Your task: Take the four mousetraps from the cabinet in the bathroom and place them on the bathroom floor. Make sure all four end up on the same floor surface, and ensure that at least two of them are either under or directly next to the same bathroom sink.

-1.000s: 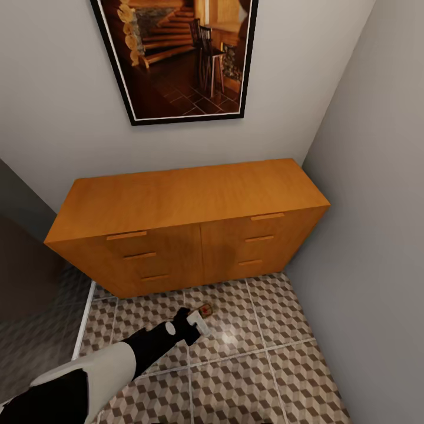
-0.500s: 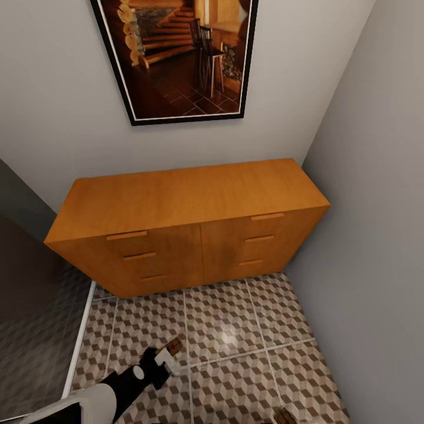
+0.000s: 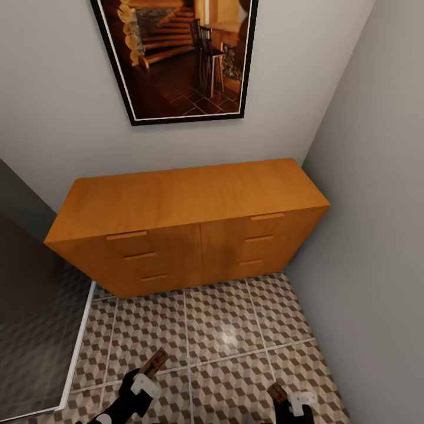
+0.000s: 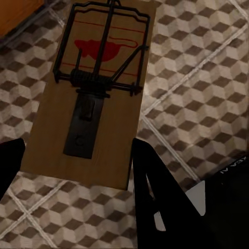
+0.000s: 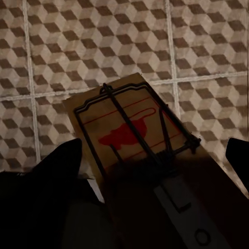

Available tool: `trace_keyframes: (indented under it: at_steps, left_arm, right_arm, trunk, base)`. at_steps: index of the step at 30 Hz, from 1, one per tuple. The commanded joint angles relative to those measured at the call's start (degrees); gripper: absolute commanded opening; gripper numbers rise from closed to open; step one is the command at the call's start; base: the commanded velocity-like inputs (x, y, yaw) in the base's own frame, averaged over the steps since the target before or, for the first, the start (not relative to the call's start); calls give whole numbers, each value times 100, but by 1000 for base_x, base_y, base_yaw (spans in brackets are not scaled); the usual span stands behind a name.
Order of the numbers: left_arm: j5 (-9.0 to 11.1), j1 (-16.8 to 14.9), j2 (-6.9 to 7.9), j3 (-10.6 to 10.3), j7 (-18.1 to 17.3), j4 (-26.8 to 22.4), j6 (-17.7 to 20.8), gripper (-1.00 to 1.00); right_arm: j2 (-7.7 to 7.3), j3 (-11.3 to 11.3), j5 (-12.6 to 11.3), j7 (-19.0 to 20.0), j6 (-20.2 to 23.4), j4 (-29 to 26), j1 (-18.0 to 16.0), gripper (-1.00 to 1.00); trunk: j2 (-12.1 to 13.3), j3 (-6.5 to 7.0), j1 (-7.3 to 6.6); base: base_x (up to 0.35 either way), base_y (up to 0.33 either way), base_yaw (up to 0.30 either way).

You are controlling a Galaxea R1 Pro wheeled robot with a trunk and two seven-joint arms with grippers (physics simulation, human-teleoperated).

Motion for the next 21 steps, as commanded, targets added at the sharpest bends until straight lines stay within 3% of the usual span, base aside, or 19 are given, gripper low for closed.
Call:
trace_keyframes:
  at_steps: [1,3,5,6,7,9,11,14,21]
  left_arm:
    - [87,21,-1,-28,-15,17,-58,-100]
    - [347,105,7,-27,-4,19,-144,-100]
    - [789,158,10,-27,5,20,-264,-100]
    - [1843,189,35,-22,137,27,-422,-100]
    - [2026,193,39,-23,181,29,-434,-100]
    - [2623,222,55,-25,392,34,-472,-100]
    - [2865,245,73,-26,513,36,-485,-100]
    - [3036,268,76,-27,601,37,-483,-100]
    - [3114,291,48,-27,642,36,-378,-100]
  right_arm:
    - [-7,31,-39,-2,-18,-23,-5,-100]
    - [-7,31,129,-31,-2,-80,-14,-100]
    - [-7,25,352,-47,24,-98,-36,-100]
    - [13,23,518,-50,40,-61,-52,-100]
    - [16,23,529,-50,36,-55,-53,-100]
    - [13,15,547,-51,18,-42,-57,-100]
    - [9,10,550,-54,-35,-37,-56,-100]
    - [4,6,552,-62,-191,-34,-56,-100]
    - [0,18,557,-68,-331,-32,-55,-100]
  trunk:
    - [-9,-7,3]
    - [-9,-7,3]
    - [-9,-7,3]
    - [-9,-7,3]
    - [-9,-7,3]
    - [-9,-7,3]
    - [-9,-7,3]
    - [-9,-7,3]
    - [-9,-7,3]
  base:
    - [0,0,0]
    - [0,0,0]
    - [0,0,0]
    - [0,0,0]
    - [0,0,0]
    - [0,0,0]
    - [0,0,0]
    - [0,0,0]
    - [0,0,0]
